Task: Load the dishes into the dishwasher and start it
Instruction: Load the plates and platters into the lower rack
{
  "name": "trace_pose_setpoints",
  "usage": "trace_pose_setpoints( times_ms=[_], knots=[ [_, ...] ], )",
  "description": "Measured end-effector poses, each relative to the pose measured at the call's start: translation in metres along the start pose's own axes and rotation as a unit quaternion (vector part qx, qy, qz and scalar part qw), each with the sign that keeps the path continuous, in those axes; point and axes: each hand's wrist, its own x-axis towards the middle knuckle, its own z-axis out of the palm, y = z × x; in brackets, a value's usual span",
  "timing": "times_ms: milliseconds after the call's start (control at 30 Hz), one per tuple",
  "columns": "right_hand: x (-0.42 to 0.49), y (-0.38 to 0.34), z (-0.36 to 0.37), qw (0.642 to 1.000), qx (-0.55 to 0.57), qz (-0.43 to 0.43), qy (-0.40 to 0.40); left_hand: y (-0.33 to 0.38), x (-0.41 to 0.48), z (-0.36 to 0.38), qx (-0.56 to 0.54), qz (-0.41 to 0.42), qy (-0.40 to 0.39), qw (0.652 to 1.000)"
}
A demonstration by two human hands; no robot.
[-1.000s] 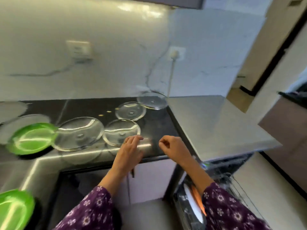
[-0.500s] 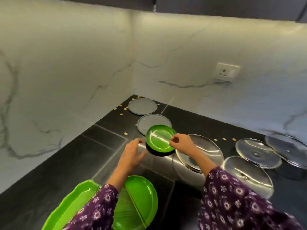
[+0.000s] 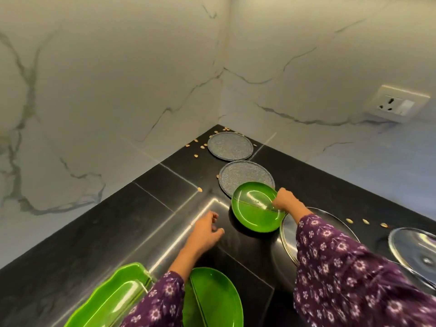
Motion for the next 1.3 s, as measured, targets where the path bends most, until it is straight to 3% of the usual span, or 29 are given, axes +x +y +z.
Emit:
trace_pose_setpoints(
  times_ms=[133,233,367,467,700,867,1033,1167,1300],
  knots=[
    [0.014,-0.001,0.01,1.0,0.018,0.006,-0.017,0.007,0.026,0.016,0.006,-0.004,-0.072,0.997],
    [0.019,0.0,0.017,1.0,0.004,-0.018,0.014,0.012,0.04,0.027,-0.034,-0.004,-0.096,0.995],
    [0.018,0.004,0.016,0.994,0.084,-0.06,0.041,0.01,0.044,0.03,-0.106,-0.053,-0.023,0.993],
    [0.001,0.004,0.005,0.978,0.17,-0.107,0.056,0.013,0.037,0.026,-0.109,-0.028,0.022,0.993],
    [-0.054,0.044,-0.023,0.888,0.432,-0.137,0.081,0.068,0.014,0.018,-0.119,0.074,0.131,0.981],
    [-0.118,0.133,-0.03,0.826,0.538,-0.099,0.136,0.121,-0.032,0.067,-0.11,0.146,0.089,0.979],
    [-0.208,0.255,-0.023,0.803,0.549,-0.023,0.232,0.172,-0.097,0.158,-0.079,0.22,0.019,0.972],
    [-0.302,0.372,-0.005,0.774,0.553,0.058,0.303,0.219,-0.182,0.243,-0.083,0.302,-0.048,0.948],
    [-0.405,0.483,0.026,0.758,0.523,0.154,0.359,0.25,-0.269,0.333,-0.078,0.361,-0.177,0.912]
  ],
)
